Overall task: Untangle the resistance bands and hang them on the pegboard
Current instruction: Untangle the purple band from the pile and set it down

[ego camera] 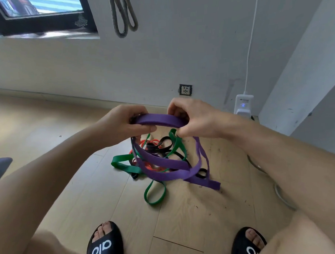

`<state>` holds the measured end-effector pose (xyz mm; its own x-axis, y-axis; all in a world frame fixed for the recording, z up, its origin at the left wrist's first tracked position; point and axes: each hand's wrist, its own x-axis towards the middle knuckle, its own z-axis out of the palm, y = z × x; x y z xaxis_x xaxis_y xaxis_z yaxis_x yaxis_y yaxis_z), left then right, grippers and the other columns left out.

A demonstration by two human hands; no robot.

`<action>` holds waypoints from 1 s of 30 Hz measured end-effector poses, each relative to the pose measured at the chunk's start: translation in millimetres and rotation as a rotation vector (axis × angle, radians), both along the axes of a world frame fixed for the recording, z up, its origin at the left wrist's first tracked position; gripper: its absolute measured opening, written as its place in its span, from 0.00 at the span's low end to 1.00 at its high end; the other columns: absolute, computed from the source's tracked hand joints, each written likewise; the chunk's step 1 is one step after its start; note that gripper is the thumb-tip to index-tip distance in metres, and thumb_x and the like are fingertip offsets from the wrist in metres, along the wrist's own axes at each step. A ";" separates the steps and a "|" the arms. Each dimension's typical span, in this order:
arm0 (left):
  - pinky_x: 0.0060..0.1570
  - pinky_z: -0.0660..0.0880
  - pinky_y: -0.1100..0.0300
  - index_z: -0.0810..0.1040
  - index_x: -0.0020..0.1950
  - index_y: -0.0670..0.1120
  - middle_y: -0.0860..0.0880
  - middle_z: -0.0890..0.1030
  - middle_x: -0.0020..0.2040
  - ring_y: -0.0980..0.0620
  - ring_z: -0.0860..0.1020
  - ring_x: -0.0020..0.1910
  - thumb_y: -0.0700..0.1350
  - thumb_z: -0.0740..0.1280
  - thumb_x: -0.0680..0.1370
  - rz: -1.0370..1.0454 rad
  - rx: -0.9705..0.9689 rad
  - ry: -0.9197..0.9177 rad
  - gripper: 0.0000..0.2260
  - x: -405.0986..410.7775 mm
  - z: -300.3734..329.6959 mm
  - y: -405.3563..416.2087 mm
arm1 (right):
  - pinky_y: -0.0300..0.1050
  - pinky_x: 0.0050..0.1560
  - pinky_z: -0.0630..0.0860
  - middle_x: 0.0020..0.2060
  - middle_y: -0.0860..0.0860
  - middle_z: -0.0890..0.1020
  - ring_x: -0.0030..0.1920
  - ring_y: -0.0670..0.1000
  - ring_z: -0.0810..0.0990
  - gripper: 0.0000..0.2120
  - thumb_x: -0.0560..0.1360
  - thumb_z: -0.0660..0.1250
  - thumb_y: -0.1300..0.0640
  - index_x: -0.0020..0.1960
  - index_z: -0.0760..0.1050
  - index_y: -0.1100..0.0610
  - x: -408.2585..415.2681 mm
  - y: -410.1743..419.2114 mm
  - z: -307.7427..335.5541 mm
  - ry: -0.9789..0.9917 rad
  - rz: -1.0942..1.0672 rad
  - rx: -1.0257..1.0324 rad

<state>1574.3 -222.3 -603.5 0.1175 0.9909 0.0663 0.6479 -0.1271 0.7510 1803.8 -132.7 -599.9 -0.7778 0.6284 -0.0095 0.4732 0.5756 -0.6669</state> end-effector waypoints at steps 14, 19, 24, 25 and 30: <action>0.54 0.79 0.38 0.79 0.53 0.56 0.48 0.84 0.46 0.44 0.83 0.47 0.55 0.76 0.67 -0.085 -0.070 -0.026 0.17 30.7 -13.6 -3.6 | 0.46 0.40 0.76 0.42 0.51 0.83 0.39 0.50 0.79 0.18 0.64 0.73 0.65 0.49 0.74 0.50 -21.3 -22.1 5.6 0.206 -0.035 0.038; 0.50 0.81 0.36 0.79 0.47 0.39 0.37 0.80 0.39 0.42 0.84 0.39 0.47 0.78 0.73 -0.040 -0.048 -0.094 0.14 15.3 0.3 -3.5 | 0.47 0.44 0.79 0.44 0.51 0.83 0.41 0.51 0.81 0.20 0.66 0.76 0.66 0.53 0.74 0.52 -3.2 -10.8 5.0 0.113 -0.036 -0.034; 0.44 0.83 0.57 0.80 0.50 0.39 0.46 0.84 0.37 0.48 0.85 0.38 0.39 0.73 0.76 -0.063 -0.071 -0.105 0.06 13.0 3.6 -6.9 | 0.41 0.42 0.79 0.43 0.51 0.84 0.39 0.48 0.83 0.18 0.68 0.79 0.63 0.53 0.76 0.52 0.7 -8.0 6.9 0.138 -0.034 -0.096; 0.42 0.81 0.60 0.80 0.49 0.42 0.49 0.83 0.37 0.51 0.84 0.38 0.39 0.73 0.76 -0.057 -0.078 -0.122 0.05 15.2 2.5 -7.5 | 0.39 0.41 0.77 0.42 0.51 0.85 0.37 0.46 0.82 0.18 0.68 0.78 0.64 0.53 0.76 0.52 -0.1 -9.2 7.9 0.164 -0.036 -0.106; 0.44 0.78 0.61 0.79 0.50 0.45 0.55 0.81 0.39 0.55 0.81 0.40 0.38 0.77 0.74 -0.061 -0.084 -0.176 0.09 28.6 -3.8 -7.3 | 0.43 0.44 0.76 0.47 0.58 0.84 0.40 0.47 0.79 0.20 0.67 0.74 0.72 0.54 0.78 0.56 -2.8 -12.9 10.7 0.363 -0.092 -0.193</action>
